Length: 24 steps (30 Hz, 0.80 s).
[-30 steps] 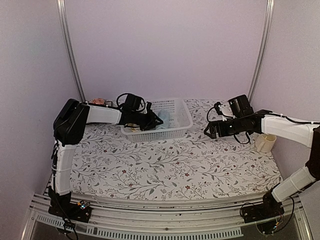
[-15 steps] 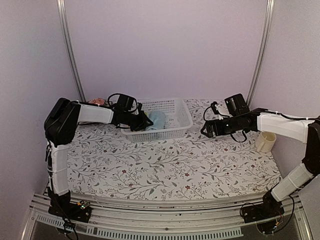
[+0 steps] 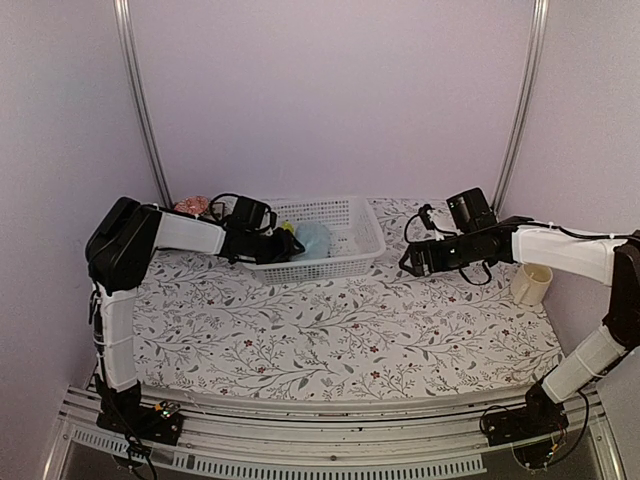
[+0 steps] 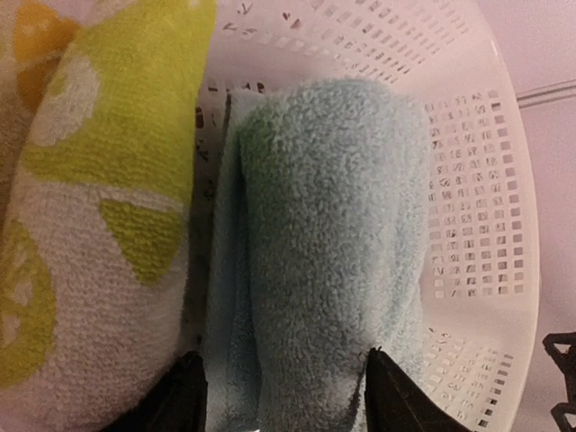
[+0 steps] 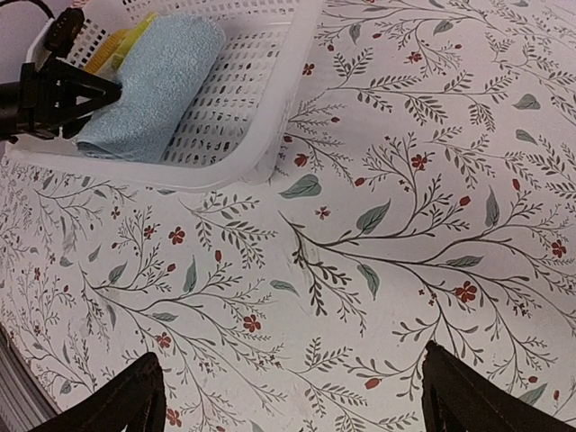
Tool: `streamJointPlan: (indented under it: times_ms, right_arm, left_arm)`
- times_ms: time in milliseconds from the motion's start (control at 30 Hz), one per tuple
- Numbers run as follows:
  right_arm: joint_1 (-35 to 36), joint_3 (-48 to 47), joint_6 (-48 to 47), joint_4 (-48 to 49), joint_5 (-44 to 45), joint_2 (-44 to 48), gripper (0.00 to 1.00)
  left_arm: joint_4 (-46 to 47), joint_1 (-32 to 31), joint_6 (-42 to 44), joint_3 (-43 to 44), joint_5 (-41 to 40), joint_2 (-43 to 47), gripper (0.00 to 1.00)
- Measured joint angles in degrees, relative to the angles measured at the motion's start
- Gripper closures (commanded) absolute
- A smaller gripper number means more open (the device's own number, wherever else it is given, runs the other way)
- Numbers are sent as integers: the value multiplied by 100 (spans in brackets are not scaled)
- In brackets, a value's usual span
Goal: Roll the towels
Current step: Adjust the towel in the storage box, then reset both arms
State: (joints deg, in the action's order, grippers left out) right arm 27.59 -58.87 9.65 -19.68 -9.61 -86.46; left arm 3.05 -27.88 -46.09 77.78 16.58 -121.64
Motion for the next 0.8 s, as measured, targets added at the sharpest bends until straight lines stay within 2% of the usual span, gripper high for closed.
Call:
streamJointPlan:
  times_ms: [267, 333, 600, 800]
  right_arm:
    - [48, -129, -2, -2, 4, -149, 1]
    - [52, -175, -7, -2, 52, -168, 1]
    - [26, -267, -2, -87, 1209, -157, 1]
    - [-293, -260, -98, -72, 1416, 140, 1]
  left_arm:
    - [-201, -9, 304, 192, -400, 208, 25]
    - [-232, -9, 385, 205, -466, 380, 5]
    - [-717, -114, 1093, 380, -1078, 1453, 3]
    - [-769, -177, 1685, -420, -1591, 2780, 3]
